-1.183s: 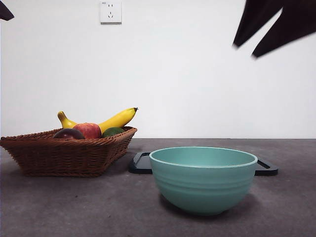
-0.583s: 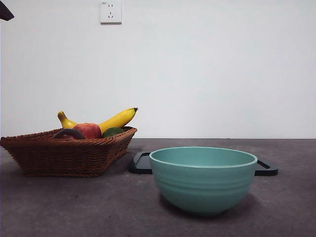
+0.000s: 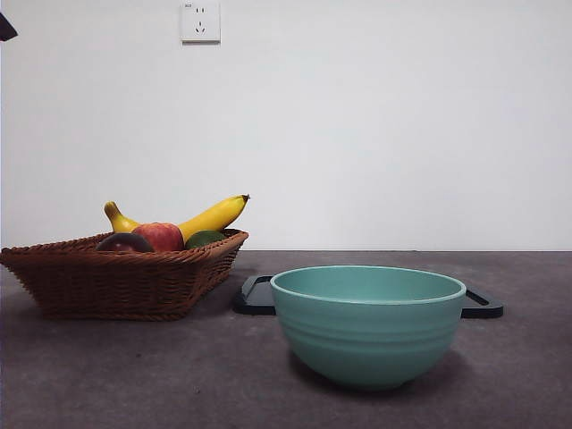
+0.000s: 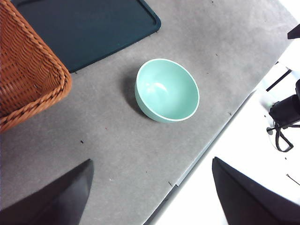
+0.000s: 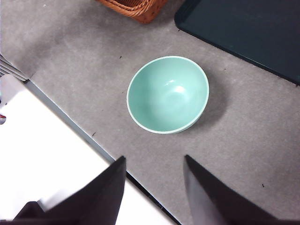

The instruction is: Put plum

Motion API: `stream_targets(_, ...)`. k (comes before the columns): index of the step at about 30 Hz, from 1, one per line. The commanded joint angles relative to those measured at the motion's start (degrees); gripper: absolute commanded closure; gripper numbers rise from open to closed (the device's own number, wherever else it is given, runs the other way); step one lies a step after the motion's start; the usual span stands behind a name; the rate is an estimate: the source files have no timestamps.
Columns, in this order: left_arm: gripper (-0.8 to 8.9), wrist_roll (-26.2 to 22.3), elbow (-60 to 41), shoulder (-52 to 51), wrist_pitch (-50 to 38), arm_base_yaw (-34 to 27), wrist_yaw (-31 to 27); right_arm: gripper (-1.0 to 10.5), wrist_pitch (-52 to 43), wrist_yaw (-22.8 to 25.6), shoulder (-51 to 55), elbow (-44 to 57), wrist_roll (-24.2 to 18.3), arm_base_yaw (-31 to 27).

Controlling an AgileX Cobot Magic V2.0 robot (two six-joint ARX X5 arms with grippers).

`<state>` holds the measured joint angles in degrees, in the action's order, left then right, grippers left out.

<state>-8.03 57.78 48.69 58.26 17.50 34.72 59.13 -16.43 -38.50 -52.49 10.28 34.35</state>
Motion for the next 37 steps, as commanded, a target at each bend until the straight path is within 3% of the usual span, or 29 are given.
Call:
stream_targets(1,4.13,-0.31,0.98,0.35,-0.33,0.2,0.31,7.5,-0.37,-0.09,-0.33,-0.85,-0.66,0.31)
stream_targets(4,5.33,-0.31,0.98,0.35,-0.22,0.2,0.31,7.8,-0.37,-0.09,-0.33,-0.85,-0.66,0.31)
stream_targets(7,7.75,-0.31,0.98,0.35,-0.09,0.2,0.31,9.2,-0.35,-0.07,-0.33,-0.85,-0.68,0.31)
stream_targets(8,8.12,-0.31,0.98,0.35,0.02,0.2,0.31,9.4,-0.35,-0.07,-0.33,-0.85,-0.7,0.31)
stream_targets(37,8.06,-0.31,0.98,0.35,0.46,0.2,0.31,9.4,-0.42,-0.07,-0.31,-0.85,-0.46,0.28)
